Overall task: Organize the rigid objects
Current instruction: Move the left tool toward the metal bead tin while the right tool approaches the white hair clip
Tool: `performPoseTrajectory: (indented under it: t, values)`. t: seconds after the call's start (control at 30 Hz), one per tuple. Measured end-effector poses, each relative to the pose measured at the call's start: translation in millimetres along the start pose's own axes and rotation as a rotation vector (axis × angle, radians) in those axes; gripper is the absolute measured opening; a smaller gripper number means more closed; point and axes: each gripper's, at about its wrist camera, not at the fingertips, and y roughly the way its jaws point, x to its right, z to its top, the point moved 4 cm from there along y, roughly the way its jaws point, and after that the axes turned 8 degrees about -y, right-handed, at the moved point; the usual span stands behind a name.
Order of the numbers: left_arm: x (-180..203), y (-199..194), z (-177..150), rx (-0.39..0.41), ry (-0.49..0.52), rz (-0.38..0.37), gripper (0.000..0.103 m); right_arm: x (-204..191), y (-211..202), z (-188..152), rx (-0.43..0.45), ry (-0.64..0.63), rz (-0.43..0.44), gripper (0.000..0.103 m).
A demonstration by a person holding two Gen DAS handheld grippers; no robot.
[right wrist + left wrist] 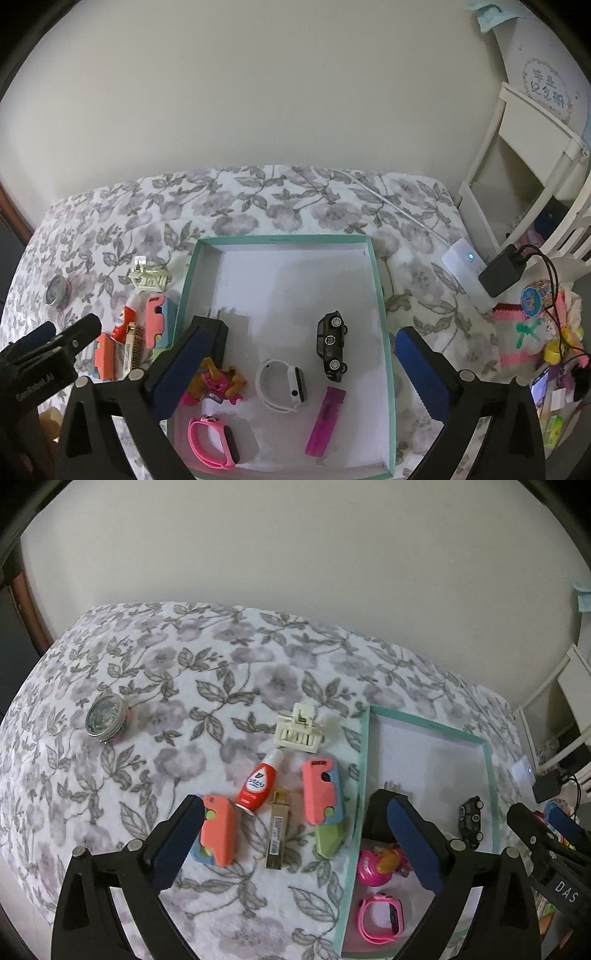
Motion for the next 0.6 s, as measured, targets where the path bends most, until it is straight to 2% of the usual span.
performPoseTrajectory:
  t: [0.37, 0.6]
  values:
    - [-28, -5, 13, 0.005, -0.075, -0.023, 0.099, -18, -1, 4, 0.013, -0.049, 0.016, 0.103]
    - [-82, -19, 36, 0.070, -0.171, -0.021, 0.099, -58, 0, 9, 0.029, -0.099, 0.084, 0.103]
